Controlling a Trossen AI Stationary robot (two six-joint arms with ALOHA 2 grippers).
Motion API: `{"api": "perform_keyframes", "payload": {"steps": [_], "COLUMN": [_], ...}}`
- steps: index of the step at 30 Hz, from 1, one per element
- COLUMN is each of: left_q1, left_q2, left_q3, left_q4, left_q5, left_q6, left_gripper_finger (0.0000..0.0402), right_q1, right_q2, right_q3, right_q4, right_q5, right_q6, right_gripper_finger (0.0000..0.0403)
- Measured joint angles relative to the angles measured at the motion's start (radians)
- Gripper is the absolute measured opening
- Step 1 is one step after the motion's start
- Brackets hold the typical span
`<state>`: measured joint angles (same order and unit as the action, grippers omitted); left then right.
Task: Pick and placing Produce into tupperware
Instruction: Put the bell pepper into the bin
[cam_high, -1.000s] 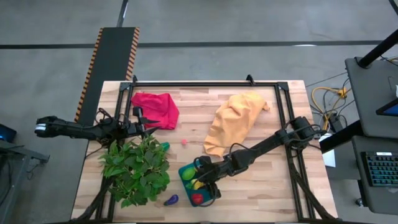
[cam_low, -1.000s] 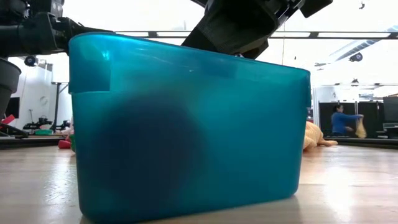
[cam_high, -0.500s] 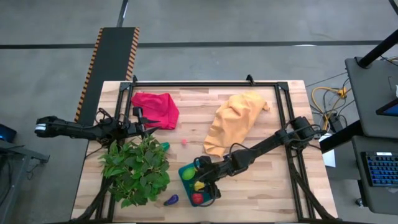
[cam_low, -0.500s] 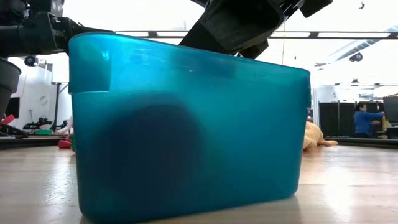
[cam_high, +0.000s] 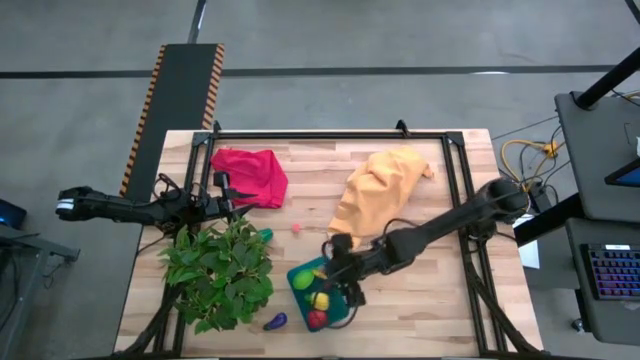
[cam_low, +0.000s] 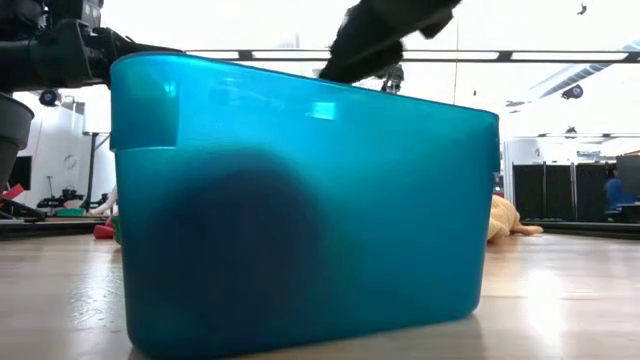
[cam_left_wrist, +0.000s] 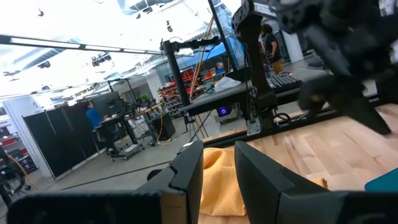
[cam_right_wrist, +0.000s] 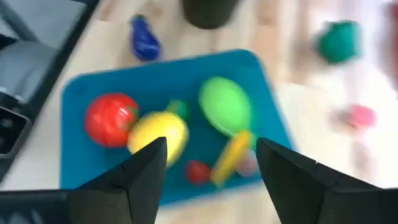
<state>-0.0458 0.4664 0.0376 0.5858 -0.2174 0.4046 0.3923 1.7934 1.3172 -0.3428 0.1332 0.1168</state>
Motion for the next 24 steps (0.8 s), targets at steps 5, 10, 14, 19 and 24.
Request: {"api": "perform_keyframes", "payload": {"steps": [5,10,14,19,24], "left_q1": [0.000,0.000,0.000,0.000,0.000], "left_q2": [0.000,0.001,0.008,0.011,0.011], "left_q3": [0.000,0.000,0.000,0.000,0.000], "left_q4": [0.000,0.000,0.000,-0.001,-0.001], "left_q5": [0.000,0.001,0.000,0.001,0.001], "left_q6": [0.000,-0.003,-0.004,-0.005,-0.006], "left_gripper_finger": [0.0078,0.0078,0.0078,0.0078,0.0078], "right_q1": [0.014,0.021,0.020,0.040,0.041], "right_q2": [-0.157,-0.362,-0.566,-0.831,-1.041], "right_q3": [-0.062,-0.253,-0.491,-0.801,-1.005], "right_q4": [-0.021,0.004,0.137,0.507,0.708], "right_q5": [0.010,0.088,0.157,0.093,0.090], "right_q6": [-0.023,-0.027,0.040,0.002,-0.007], "right_gripper_finger": [0.0225,0.0218,0.0215,0.0215,0.0215]}}
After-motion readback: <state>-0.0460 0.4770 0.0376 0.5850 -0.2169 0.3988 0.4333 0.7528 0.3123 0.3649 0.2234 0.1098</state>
